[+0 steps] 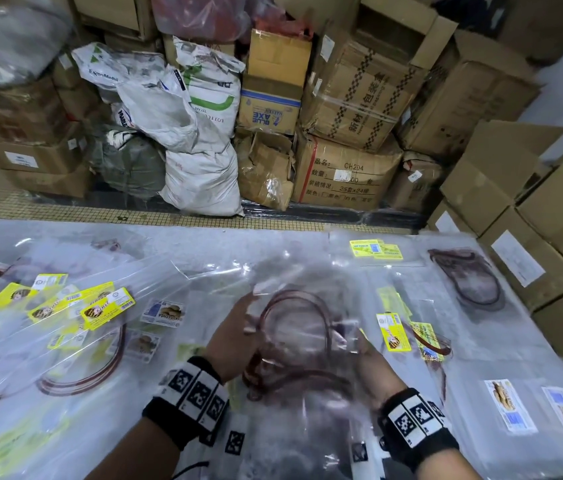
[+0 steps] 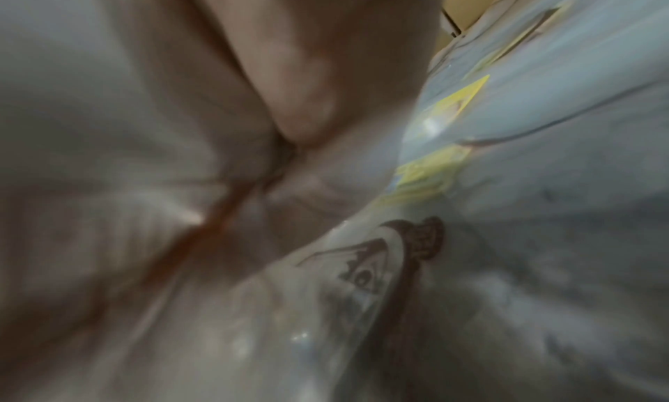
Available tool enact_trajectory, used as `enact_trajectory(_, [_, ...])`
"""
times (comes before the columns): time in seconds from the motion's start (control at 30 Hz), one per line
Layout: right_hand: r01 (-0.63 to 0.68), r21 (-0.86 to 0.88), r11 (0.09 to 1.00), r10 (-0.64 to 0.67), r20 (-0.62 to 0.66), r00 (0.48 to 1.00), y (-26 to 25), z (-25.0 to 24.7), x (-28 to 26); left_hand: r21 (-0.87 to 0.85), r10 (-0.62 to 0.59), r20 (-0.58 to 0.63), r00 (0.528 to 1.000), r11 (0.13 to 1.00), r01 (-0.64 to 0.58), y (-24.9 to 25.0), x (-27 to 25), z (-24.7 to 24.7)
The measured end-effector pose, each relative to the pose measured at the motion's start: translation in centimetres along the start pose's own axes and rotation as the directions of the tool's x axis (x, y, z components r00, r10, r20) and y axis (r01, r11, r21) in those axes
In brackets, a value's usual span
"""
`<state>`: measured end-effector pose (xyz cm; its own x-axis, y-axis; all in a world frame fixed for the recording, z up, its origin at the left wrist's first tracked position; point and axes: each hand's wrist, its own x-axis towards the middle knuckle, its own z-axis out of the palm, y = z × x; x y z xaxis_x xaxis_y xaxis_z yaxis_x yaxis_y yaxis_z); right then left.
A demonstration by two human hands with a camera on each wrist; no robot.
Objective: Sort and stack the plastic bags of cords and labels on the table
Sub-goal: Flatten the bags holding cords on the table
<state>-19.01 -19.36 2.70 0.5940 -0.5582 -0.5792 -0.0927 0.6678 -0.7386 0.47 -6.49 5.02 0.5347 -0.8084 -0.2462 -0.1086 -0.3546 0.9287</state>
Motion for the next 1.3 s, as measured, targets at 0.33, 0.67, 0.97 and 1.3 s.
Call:
enact_trajectory(0.33, [0.041, 0.209, 0.977, -0.078, 0.171, 0.982, -0.2, 1.3, -0.8, 0.256, -0.087, -0.106, 0.991, 0.960, 0.111, -4.4, 1.2, 1.4])
enact_trajectory(0.67, [-0.096, 0.084, 0.992, 0.095, 0.016, 0.995, -0.3, 0.1, 0.2, -0.279, -0.319, 0.078, 0.944, 0.902, 0.328, -2.8, 0.9, 0.1])
enact_trajectory(0.97, [-0.214, -0.066, 0.975, 0.206, -0.118, 0.971, -0.5, 1.0, 1.0, -0.222, -0.155, -0.024, 0.988, 0.964, 0.146, -3.6, 0.7, -0.3])
enact_trajectory(1.3, [0.096, -0.066, 0.993, -0.101, -0.082, 0.991, 1.1, 2.1, 1.3, -0.498, -0.287, 0.022, 0.958, 0.827, 0.259, -4.0, 0.2, -1.6])
